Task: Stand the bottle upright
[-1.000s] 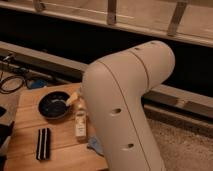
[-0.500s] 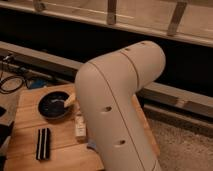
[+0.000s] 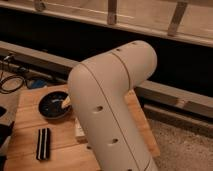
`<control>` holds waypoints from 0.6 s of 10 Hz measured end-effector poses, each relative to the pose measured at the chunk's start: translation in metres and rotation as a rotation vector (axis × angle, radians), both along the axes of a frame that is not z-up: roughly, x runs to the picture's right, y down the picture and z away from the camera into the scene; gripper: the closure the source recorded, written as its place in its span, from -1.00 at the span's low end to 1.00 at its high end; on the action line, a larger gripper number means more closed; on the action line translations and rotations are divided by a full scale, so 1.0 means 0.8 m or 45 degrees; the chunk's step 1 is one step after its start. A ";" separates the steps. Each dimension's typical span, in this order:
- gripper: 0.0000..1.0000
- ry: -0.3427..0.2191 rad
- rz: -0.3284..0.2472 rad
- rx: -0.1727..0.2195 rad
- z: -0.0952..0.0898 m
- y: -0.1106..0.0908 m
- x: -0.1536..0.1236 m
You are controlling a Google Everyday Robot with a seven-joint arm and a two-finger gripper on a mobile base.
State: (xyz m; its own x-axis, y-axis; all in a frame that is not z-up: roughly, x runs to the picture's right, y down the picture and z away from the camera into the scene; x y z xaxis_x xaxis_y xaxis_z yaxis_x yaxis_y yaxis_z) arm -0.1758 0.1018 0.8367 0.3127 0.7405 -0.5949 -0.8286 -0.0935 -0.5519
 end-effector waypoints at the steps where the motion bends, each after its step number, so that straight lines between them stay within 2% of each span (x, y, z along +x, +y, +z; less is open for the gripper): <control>1: -0.60 -0.044 0.005 0.032 -0.003 -0.008 0.007; 4: -0.60 -0.129 0.032 0.054 -0.009 -0.018 0.025; 6: -0.60 -0.150 0.035 0.052 -0.005 -0.018 0.032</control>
State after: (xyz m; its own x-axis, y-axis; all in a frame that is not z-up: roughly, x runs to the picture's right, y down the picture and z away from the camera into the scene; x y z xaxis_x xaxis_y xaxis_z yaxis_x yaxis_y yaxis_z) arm -0.1504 0.0871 0.8331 0.3577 0.7725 -0.5247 -0.7554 -0.0909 -0.6489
